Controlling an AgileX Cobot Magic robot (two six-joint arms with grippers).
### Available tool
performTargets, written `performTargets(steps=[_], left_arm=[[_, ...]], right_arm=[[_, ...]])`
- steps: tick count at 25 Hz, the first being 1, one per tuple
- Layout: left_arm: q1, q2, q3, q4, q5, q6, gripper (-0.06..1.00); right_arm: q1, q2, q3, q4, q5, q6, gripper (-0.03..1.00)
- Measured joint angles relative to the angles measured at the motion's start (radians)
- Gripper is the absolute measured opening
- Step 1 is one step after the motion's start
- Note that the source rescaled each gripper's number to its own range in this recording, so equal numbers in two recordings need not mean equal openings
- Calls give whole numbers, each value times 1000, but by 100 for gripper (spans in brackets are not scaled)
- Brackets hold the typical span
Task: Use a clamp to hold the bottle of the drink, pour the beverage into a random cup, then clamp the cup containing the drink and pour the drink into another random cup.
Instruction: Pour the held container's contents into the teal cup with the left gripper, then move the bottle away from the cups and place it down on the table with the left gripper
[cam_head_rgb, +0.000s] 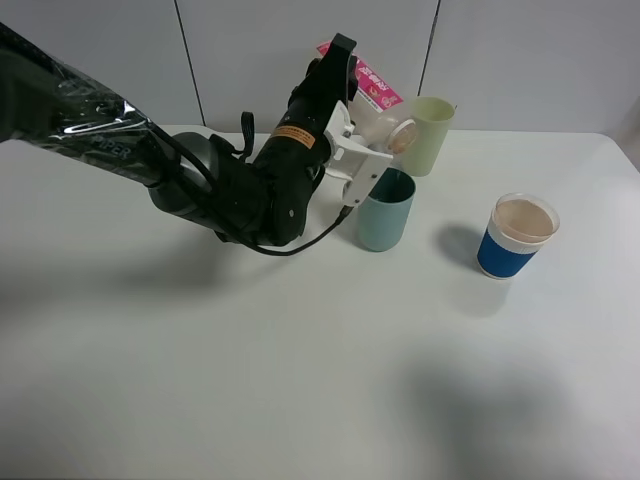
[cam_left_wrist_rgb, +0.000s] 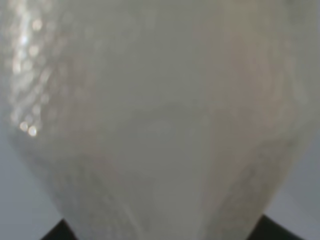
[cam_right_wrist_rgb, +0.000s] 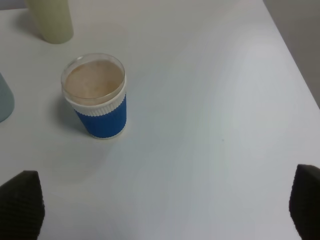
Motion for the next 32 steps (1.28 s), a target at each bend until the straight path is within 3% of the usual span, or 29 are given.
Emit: performTargets(steps=[7,12,18,21,26,27,32], left_arm=[[20,-8,0,-87,29,-190,0],[45,-58,0,-140,149,-349,0],[80,-142,0,-133,364,-575,0],[106,-182,5,-73,471,-777,0],[168,-240,29,93,621,-1227,0],[168,-240,29,93,621,-1227,0],[238,-289,41,328,759,-1653,0]], right_arm=[[0,0,0,0,0,0,94],[0,0,0,0,0,0,94],[0,0,0,0,0,0,94],[0,0,0,0,0,0,94],[0,0,0,0,0,0,94],[0,0,0,0,0,0,94],[0,0,0,0,0,0,94]])
